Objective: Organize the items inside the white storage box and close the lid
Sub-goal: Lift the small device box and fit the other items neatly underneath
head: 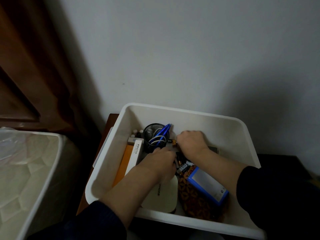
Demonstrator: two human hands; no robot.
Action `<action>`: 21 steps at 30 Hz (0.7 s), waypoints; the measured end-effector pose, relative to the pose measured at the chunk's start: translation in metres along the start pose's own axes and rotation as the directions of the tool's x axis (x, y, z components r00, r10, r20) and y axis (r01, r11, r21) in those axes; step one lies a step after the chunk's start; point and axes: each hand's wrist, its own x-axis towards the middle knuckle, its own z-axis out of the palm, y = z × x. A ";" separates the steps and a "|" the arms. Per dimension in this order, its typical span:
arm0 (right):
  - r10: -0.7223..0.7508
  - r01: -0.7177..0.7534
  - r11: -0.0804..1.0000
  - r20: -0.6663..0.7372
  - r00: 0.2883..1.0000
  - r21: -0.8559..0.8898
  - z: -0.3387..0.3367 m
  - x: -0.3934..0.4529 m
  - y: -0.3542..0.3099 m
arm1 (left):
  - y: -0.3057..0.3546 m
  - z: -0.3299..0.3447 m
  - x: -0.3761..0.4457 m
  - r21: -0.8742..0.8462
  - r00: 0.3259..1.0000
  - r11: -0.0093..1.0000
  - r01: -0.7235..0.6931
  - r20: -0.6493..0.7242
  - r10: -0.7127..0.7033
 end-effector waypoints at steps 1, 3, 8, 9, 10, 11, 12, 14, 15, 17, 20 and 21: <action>0.010 -0.010 1.000 0.001 1.000 0.009 0.000 0.000 0.000 | 0.003 -0.001 0.003 0.000 0.999 1.000 0.026 0.023 -0.026; 0.036 -0.036 0.999 -0.003 0.999 0.034 0.001 0.001 0.000 | 0.009 0.000 0.009 0.030 0.989 0.996 0.089 0.116 -0.092; 0.050 -0.044 0.991 -0.041 0.998 0.128 0.005 0.002 0.002 | 0.013 0.015 0.019 0.098 0.968 0.985 0.139 0.195 -0.156; 0.050 -0.043 0.987 -0.044 0.998 0.152 0.006 0.002 0.001 | 0.013 0.017 0.020 0.094 0.968 0.985 0.146 0.192 -0.162; 0.050 -0.040 0.985 -0.050 0.998 0.170 0.006 0.001 0.001 | 0.012 0.019 0.021 0.091 0.967 0.984 0.154 0.192 -0.169; 0.049 -0.038 0.983 -0.057 0.997 0.179 0.006 0.001 0.000 | 0.011 0.021 0.023 0.090 0.965 0.983 0.158 0.195 -0.173; 0.047 -0.035 0.983 -0.059 0.997 0.179 0.006 0.001 0.000 | 0.010 0.023 0.024 0.090 0.965 0.983 0.159 0.198 -0.174; 0.041 -0.032 0.985 -0.048 0.998 0.168 0.005 0.001 0.000 | 0.007 0.025 0.027 0.081 0.966 0.984 0.157 0.196 -0.170; 0.038 -0.032 0.986 -0.037 0.999 0.162 0.004 0.001 0.000 | 0.006 0.026 0.028 0.072 0.967 0.985 0.154 0.192 -0.165; 0.040 -0.036 0.985 -0.017 0.999 0.168 0.002 0.002 0.002 | 0.004 0.027 0.031 0.056 0.970 0.987 0.150 0.184 -0.158; 0.068 -0.064 0.967 -0.007 0.998 0.247 0.002 0.000 0.002 | 0.004 0.029 0.033 0.042 0.970 0.988 0.152 0.188 -0.157; 0.088 -0.081 0.953 -0.010 0.996 0.291 0.002 -0.001 0.002 | 0.004 0.029 0.034 0.033 0.969 0.988 0.152 0.193 -0.156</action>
